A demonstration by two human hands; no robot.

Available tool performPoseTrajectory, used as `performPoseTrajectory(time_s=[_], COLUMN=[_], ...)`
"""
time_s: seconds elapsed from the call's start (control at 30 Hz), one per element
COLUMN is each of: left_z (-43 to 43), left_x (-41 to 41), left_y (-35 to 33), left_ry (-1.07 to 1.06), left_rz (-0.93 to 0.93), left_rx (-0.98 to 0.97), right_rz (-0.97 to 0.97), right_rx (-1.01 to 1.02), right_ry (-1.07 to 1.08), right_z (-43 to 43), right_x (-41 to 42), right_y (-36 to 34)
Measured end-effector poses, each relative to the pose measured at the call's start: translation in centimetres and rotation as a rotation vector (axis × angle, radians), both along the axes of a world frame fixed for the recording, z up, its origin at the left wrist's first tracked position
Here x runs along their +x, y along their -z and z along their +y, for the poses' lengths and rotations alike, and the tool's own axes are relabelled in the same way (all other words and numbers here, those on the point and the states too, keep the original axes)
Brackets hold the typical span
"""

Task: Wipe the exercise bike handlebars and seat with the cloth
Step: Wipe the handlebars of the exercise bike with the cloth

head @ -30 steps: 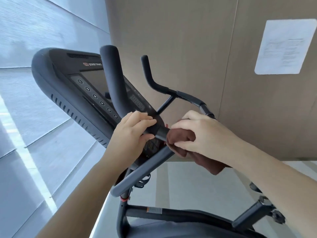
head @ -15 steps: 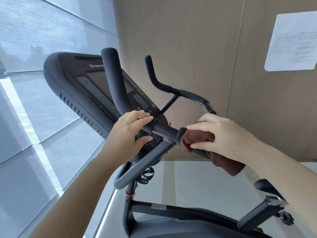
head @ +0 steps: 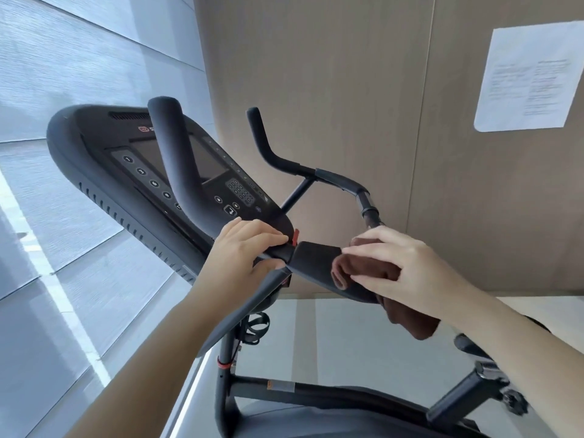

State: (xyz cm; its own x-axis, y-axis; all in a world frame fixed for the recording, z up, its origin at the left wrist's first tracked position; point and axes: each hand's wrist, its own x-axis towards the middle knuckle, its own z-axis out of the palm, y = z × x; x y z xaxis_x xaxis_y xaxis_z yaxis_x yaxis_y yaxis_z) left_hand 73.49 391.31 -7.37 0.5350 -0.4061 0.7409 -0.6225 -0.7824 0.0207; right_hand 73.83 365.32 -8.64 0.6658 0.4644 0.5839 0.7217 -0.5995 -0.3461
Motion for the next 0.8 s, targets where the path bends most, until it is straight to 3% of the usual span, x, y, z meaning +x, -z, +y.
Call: performPoseTrajectory(time_s=[0.13, 0.27, 0.37, 0.57, 0.8], left_z=[-0.3, -0.5, -0.7, -0.5, -0.2], left_x=[-0.1, -0.5, -0.5, -0.1, 0.3], left_y=[-0.3, -0.4, -0.3, -0.5, -0.2], left_ry=[-0.020, -0.020, -0.029, -0.032, 0.016], left_rz=[0.024, 0.035, 0.059, 0.094, 0.033], left_rx=[-0.028, -0.041, -0.064, -0.092, -0.077], right_rz=[-0.004, -0.067, -0.076, -0.353, -0.455], right_rx=[0.041, -0.078, -0.082, 0.018, 0.119], right_ry=[-0.015, -0.107, -0.130, 0.071, 0.368], right_z=[0.4, 5.3, 3.4, 2.0, 5.5], right_x=[0.4, 1.0, 0.7, -1.0, -2.4], right_y=[-0.5, -2.6, -1.8, 1.5, 2.2])
